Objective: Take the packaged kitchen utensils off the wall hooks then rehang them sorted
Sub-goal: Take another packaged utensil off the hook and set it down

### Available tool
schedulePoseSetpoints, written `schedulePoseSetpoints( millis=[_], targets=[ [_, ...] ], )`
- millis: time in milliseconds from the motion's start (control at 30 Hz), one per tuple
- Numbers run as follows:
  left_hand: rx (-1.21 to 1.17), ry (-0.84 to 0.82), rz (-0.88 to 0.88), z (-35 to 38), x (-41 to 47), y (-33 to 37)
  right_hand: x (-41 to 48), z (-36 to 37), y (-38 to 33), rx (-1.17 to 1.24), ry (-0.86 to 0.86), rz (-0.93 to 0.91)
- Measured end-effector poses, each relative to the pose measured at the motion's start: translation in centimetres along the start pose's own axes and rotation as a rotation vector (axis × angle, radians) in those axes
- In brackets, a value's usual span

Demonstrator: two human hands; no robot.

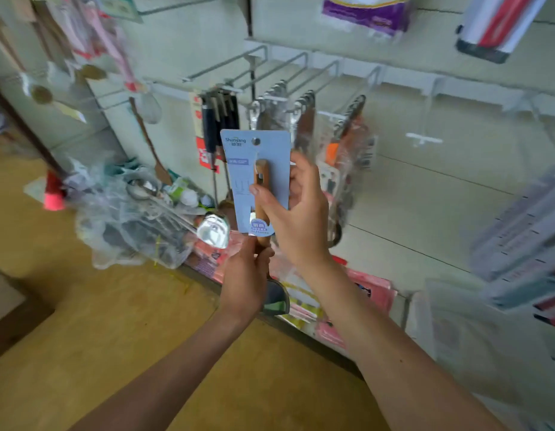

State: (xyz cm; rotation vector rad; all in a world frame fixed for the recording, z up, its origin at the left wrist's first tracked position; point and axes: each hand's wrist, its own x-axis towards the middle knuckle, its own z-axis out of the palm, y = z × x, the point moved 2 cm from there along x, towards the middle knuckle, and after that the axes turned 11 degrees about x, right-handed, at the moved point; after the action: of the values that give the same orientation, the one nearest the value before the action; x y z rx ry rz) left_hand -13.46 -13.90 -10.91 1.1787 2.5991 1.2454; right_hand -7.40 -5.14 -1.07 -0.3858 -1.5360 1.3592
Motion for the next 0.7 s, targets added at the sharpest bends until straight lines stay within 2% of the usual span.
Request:
schedulePoseSetpoints(
  millis=[700],
  targets=[
    [0.098, 0.259, -0.404, -25.1, -0.7, -18.5, -4.2, 32.4, -2.0, 0.216, -0.478, 0.089]
  ],
)
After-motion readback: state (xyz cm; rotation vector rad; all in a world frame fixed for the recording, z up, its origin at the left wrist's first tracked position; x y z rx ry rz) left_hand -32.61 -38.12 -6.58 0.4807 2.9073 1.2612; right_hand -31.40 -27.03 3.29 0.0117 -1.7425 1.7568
